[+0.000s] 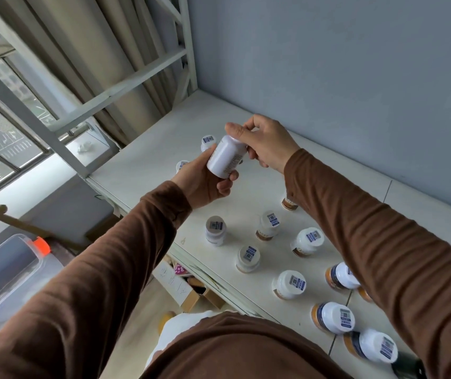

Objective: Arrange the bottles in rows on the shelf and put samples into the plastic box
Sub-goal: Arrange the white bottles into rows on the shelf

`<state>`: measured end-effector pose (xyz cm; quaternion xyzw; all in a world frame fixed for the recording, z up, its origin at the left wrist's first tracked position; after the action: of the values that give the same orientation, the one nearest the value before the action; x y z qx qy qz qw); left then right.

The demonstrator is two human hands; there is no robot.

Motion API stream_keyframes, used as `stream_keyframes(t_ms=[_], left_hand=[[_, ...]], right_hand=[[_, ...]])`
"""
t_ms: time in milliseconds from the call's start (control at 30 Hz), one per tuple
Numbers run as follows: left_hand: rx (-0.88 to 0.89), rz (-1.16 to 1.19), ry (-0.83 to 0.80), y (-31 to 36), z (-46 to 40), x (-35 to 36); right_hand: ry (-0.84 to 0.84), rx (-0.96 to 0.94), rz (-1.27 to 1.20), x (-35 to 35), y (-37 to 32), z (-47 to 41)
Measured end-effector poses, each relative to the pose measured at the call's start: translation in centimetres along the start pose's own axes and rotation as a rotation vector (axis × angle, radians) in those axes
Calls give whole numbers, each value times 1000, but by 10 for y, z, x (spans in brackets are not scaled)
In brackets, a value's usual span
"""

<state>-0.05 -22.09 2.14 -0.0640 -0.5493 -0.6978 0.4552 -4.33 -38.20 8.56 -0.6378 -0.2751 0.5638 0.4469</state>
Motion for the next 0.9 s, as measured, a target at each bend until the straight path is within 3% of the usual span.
stream_keyframes(t_ms=[233, 333, 400, 633, 900], left_hand=[[72, -31, 55, 1, 0, -7], [149, -269, 92, -1, -2, -6], [199, -477, 207, -5, -4, -5], [202, -1149, 470, -16, -7, -27], [248, -1492, 580, -17, 8, -20]], right_hand=[[17, -104, 286, -6, 15, -4], [-41, -157, 342, -6, 20, -5], [-90, -188, 366, -4, 24, -5], [-236, -244, 591, 17, 48, 1], [-315, -259, 733, 39, 68, 7]])
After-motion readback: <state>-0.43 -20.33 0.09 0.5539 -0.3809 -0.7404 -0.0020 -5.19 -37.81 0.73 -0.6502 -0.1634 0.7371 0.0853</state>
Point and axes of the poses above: each hand's wrist, its own z-axis away from the middle knuckle, its own x-axis out of the palm, y = z × x, the point moved 1 cm from there along -z, towards the middle knuckle, and after that the axes turned 3 degrees about -x, right-handed, at the moved point
